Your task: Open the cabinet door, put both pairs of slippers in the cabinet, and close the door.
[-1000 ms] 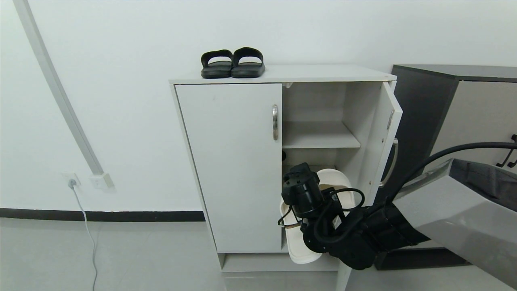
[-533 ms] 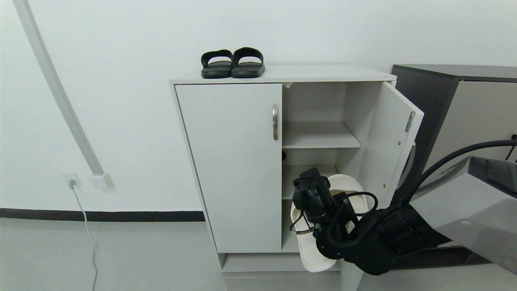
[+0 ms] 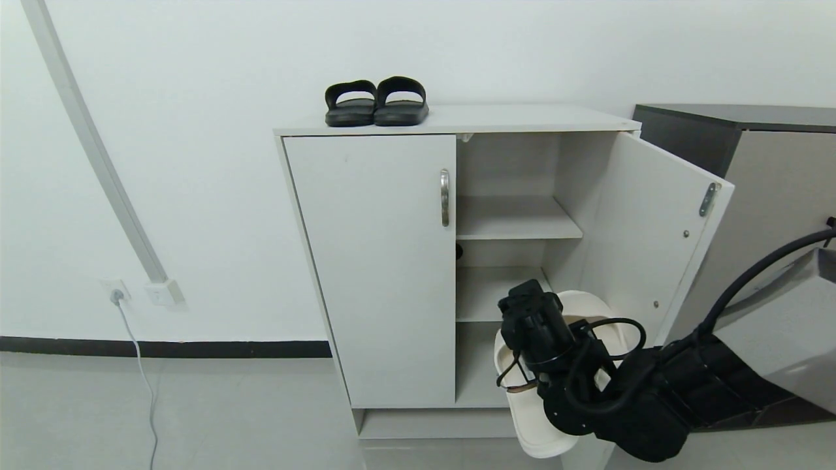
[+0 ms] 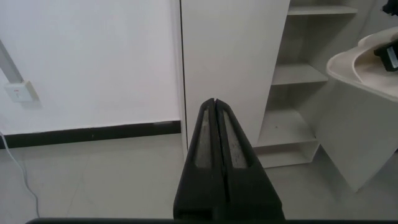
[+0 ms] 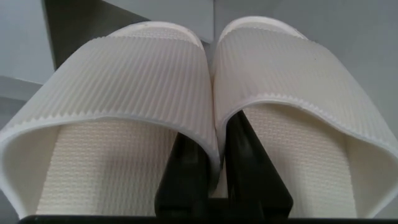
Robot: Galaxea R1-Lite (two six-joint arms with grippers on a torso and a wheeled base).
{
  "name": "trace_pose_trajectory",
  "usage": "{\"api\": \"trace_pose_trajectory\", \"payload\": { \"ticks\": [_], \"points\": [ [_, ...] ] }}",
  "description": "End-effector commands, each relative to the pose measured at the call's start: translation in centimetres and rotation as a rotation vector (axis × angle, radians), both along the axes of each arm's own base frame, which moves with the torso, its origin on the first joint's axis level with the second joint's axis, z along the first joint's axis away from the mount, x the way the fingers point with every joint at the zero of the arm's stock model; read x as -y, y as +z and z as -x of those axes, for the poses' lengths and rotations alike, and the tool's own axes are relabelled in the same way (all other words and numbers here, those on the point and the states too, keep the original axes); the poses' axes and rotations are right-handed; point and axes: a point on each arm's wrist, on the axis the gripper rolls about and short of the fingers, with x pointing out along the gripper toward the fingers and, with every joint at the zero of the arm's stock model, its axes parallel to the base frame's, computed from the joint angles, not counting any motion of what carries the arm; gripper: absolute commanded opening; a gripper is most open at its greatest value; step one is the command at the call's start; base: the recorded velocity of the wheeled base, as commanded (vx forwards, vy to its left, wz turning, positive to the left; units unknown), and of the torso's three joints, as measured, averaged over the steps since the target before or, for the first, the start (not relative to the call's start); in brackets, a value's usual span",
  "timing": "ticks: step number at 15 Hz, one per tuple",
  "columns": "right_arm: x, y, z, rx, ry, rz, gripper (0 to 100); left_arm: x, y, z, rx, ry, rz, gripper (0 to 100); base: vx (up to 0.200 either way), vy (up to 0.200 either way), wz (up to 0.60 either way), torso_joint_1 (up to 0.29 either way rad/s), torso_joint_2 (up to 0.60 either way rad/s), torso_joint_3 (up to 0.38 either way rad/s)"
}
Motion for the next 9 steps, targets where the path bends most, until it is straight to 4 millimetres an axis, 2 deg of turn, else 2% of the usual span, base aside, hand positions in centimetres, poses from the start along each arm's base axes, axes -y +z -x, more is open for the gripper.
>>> {"api": "trace_pose_trajectory", "payload": {
  "ticks": [1, 3, 5, 9],
  "points": [
    [1.6, 1.1, 0.7, 0.007, -0.018, -0.007, 0, 0.0, 0.0, 0.0, -0.002, -0.001, 0.000, 0, 0.000, 0.000, 0.00, 0.000, 0.00, 0.000],
    [2.4, 1.7, 1.2, 0.014, -0.025, -0.014, 0, 0.0, 0.0, 0.0, -0.002, -0.001, 0.000, 0, 0.000, 0.000, 0.00, 0.000, 0.00, 0.000],
    [2.3, 2.2, 1.3, 0.028, -0.017, -0.035, 0, 0.0, 0.0, 0.0, -0.002, -0.001, 0.000, 0, 0.000, 0.000, 0.00, 0.000, 0.00, 0.000],
    [-1.3, 2.4, 1.7, 0.069, 0.146, -0.166, 0, 0.0, 0.0, 0.0, -0.002, -0.001, 0.002, 0, 0.000, 0.000, 0.00, 0.000, 0.00, 0.000]
  ]
}}
